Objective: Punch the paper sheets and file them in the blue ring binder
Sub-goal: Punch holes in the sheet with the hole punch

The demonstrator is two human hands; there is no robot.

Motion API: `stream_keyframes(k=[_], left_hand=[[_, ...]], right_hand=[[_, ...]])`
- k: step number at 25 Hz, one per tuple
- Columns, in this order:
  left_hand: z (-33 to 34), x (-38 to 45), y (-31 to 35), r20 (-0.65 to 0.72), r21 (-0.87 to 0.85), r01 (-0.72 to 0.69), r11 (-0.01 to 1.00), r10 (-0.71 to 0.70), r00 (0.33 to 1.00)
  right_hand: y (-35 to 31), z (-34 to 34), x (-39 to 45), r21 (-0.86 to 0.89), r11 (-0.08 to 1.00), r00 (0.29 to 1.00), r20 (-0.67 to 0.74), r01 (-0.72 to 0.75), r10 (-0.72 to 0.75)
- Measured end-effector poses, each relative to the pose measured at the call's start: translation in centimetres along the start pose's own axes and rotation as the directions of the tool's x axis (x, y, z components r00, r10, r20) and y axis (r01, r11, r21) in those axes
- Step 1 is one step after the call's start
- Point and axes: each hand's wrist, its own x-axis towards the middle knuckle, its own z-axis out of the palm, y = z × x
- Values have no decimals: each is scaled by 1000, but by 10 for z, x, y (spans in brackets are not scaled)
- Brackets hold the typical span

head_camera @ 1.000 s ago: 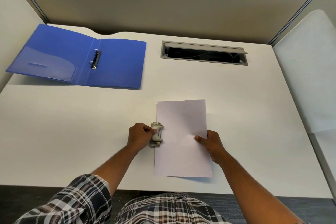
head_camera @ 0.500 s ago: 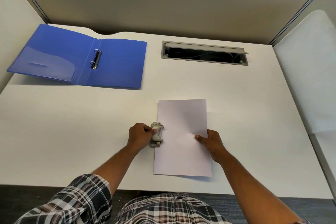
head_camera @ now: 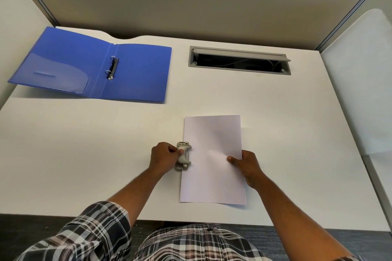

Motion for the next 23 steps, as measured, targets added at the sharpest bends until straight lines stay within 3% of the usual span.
stream_keyframes(k=[8,16,23], left_hand=[[-2,7,1,13,-27,69,997,-68,998],[-9,16,-1,64,-207,249,946,-241,968],[-7,21,-3,21,-154,236,959,-235,972]], right_hand=[[1,0,3,0,1000,1000,2,-10,10],[1,0,6,18,999,1000,6,-31,30],[3,-1,8,11,999,999,5,-34,34]])
